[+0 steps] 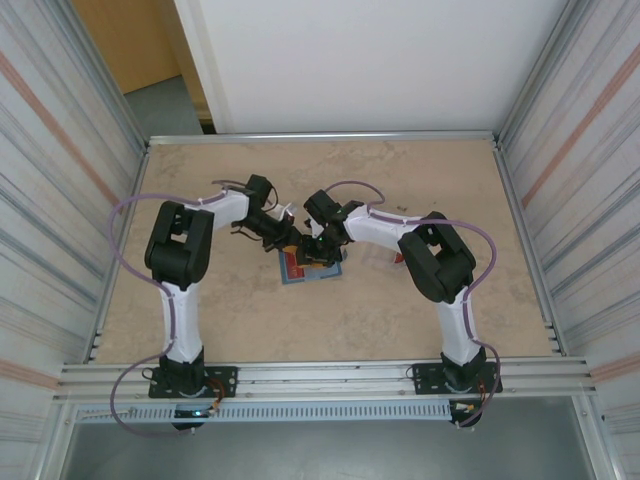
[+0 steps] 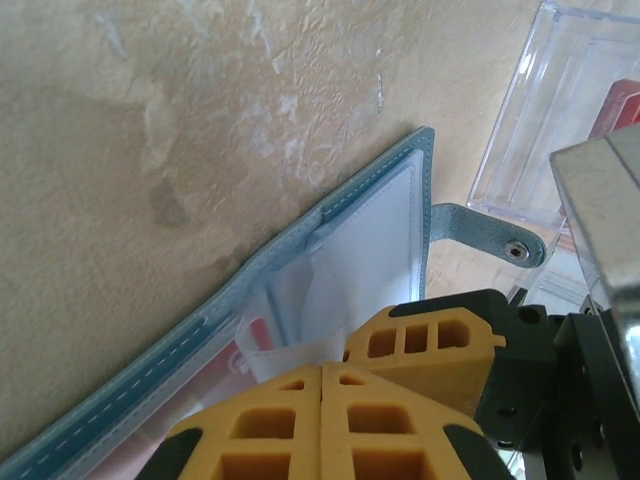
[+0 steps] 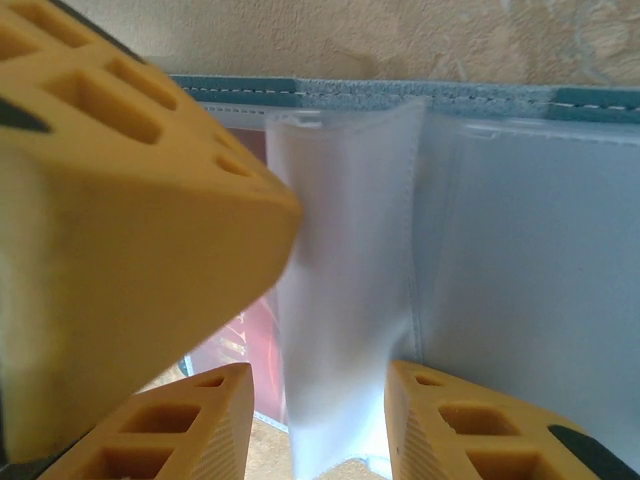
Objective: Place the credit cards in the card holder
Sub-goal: Flip over the card slot on the card holder.
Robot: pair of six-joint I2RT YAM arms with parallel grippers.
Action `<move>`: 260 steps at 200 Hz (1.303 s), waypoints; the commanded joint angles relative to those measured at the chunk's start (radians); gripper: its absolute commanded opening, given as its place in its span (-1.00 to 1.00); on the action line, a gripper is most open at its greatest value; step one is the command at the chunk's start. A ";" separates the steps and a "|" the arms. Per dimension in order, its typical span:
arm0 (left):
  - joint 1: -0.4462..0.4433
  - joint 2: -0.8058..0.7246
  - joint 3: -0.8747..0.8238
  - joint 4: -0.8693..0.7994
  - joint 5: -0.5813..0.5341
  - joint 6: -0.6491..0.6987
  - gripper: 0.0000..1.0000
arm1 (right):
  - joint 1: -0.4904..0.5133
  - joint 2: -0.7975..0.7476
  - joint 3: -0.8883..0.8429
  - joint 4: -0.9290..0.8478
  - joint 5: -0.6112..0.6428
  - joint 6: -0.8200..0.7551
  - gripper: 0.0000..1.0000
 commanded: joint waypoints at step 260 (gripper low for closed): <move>0.002 0.015 -0.010 -0.071 -0.109 0.074 -0.96 | -0.044 -0.047 -0.046 0.091 -0.083 0.062 -0.17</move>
